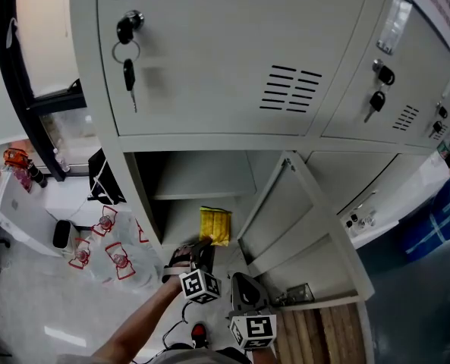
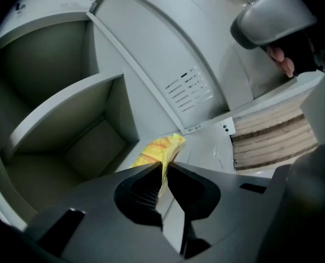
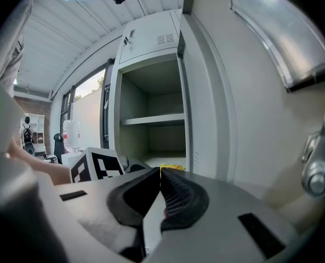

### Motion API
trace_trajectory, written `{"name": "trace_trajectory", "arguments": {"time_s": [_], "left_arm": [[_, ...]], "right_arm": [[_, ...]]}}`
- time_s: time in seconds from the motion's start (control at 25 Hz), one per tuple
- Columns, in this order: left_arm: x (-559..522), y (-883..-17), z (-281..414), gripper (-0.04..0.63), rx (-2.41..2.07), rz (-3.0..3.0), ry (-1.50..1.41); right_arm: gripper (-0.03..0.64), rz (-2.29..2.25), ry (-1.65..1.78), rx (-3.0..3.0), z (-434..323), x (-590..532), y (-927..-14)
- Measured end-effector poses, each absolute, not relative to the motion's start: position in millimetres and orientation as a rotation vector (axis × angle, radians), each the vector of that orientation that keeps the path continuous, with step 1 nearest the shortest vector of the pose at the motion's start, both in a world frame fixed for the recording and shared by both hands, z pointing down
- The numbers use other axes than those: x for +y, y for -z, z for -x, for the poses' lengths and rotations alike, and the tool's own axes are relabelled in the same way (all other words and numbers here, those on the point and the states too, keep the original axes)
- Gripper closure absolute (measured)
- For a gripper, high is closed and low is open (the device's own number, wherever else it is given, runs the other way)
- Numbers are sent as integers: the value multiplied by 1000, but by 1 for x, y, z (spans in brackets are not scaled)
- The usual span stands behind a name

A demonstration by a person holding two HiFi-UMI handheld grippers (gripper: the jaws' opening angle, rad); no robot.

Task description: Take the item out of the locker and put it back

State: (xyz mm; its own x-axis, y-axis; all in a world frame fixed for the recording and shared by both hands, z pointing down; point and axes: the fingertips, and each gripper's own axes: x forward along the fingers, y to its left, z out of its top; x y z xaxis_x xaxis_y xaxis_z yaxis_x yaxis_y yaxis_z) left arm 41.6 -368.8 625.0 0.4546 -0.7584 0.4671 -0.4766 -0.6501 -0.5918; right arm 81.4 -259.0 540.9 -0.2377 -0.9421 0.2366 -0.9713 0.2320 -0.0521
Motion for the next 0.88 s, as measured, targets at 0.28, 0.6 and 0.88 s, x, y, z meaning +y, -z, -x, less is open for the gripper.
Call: {"name": "trace_trajectory", "arguments": {"time_s": [0.28, 0.6, 0.88], "left_arm": [[-373, -630, -46, 537, 1016, 2274, 1050], [-366, -630, -50, 387, 988, 2384, 1046], [-361, -622, -48, 348, 1005, 2384, 1028]], "right_arm": [[598, -1833, -291, -2340, -80, -259, -542], [598, -1838, -302, -2335, -84, -255, -545], [598, -1839, -294, -2345, -85, -251, -540]]}}
